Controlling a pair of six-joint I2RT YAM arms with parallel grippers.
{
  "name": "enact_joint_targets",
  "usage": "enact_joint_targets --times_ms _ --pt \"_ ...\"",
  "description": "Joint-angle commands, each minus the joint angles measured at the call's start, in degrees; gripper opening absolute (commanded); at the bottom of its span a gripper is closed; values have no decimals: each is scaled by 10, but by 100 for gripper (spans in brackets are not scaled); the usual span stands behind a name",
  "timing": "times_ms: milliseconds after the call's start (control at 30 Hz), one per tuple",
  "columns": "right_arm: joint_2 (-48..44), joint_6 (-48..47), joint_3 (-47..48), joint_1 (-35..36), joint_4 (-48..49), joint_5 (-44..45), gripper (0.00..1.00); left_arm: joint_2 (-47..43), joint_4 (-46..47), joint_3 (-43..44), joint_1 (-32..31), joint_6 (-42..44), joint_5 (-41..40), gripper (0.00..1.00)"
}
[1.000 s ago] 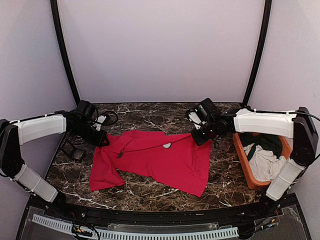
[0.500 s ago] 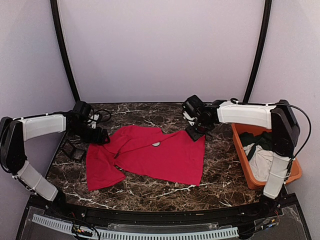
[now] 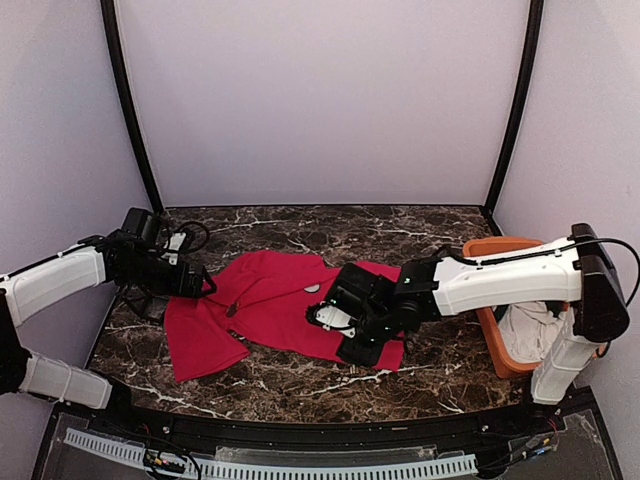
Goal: Pin the brooch onto the clothing
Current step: Flatten out the clothing with brooches at the center of the board.
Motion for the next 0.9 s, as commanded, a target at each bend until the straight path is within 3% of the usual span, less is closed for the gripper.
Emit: enact_joint_targets --times_ms 0,300,433,500,633,800,867 --pt "57 19 -5 -2 -7 4 63 -11 -40 -43 0 3 14 99" --pt "127 65 -3 -21 -12 14 58 35 -22 -66 0 -19 29 99" --pt "118 77 -31 -39 -2 5 48 58 -9 -73 0 -20 12 94" --pt "114 80 -41 -46 0 1 38 71 -4 -72 -1 -19 5 87" --pt "100 85 -57 -54 -3 -6 3 95 3 -64 1 -18 -7 63" --pt "69 95 -72 -57 -24 -5 0 131 3 -45 1 -13 -3 14" --pt "56 108 -71 -60 -49 2 0 137 -2 -38 1 -12 1 2"
